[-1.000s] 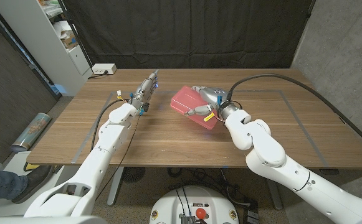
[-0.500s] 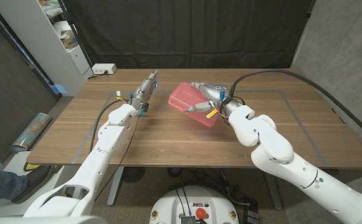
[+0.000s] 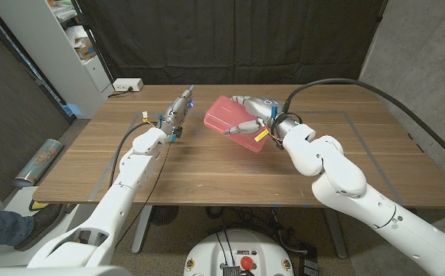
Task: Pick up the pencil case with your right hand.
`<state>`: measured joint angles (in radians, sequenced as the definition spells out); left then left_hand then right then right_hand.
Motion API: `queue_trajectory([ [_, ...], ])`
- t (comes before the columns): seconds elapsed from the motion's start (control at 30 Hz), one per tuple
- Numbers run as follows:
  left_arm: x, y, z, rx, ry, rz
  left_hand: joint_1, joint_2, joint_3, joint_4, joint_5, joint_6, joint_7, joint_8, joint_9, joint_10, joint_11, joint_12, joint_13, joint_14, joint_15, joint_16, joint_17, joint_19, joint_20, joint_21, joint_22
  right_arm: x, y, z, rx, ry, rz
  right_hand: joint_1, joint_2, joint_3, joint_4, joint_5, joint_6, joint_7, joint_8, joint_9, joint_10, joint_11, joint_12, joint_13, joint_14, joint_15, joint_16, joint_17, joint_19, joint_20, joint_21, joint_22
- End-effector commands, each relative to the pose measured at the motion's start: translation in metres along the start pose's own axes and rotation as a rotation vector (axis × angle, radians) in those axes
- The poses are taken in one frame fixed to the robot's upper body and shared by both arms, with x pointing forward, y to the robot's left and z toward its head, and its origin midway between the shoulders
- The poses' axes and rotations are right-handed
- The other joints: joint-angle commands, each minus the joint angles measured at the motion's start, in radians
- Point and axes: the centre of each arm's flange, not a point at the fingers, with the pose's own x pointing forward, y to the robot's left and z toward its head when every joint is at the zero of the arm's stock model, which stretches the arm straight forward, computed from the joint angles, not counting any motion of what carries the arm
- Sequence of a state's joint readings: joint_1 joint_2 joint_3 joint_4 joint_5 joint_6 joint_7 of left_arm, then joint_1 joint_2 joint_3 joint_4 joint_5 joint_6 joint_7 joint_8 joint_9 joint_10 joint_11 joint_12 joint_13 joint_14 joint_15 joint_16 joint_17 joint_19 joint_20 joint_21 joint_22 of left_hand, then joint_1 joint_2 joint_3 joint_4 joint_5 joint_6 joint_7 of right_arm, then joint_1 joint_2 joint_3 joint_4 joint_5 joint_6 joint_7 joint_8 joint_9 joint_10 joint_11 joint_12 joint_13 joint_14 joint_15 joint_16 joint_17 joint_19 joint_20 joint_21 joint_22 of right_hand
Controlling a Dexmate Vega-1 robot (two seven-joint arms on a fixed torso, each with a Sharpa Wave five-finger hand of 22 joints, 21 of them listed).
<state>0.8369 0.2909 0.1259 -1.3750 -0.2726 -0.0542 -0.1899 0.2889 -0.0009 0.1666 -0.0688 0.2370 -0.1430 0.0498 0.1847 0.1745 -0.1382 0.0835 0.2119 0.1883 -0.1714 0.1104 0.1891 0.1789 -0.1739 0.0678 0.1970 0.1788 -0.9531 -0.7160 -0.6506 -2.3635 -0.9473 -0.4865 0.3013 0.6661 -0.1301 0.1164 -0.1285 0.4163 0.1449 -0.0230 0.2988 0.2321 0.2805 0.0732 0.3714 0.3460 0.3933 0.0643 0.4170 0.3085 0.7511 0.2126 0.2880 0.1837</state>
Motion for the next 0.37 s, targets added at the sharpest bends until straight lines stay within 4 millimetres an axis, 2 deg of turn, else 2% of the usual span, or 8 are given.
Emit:
queue_trajectory([
  [0.03,0.0021,0.0016,0.0,-0.006,-0.001,-0.005,0.002,0.007,-0.002,-0.002,-0.004,0.001,-0.005,0.004,0.004,-0.006,0.004,-0.002,0.004,-0.036,0.002,-0.002,0.003,-0.059,0.006,0.002,0.003,0.0009,-0.0116,0.0015,0.003,-0.012,-0.014,0.14,0.151,-0.001,0.004,-0.001,0.004,0.004,-0.004,0.002,0.024,-0.015,0.007,0.006,0.01,-0.003,-0.003,0.006,0.008,0.001,-0.003,0.004],
  [0.37,0.0005,0.0055,-0.0012,-0.004,0.005,-0.002,0.002,0.008,-0.003,-0.003,-0.004,0.001,-0.006,0.004,0.004,-0.006,0.005,-0.002,0.004,-0.036,0.001,-0.002,0.003,-0.06,0.007,0.002,0.003,0.0048,-0.008,0.0029,0.01,-0.011,-0.013,0.141,0.155,0.0,0.005,-0.005,0.002,0.005,-0.007,0.002,0.021,-0.014,0.004,0.008,0.01,-0.001,-0.005,0.006,0.007,0.002,-0.006,0.004],
])
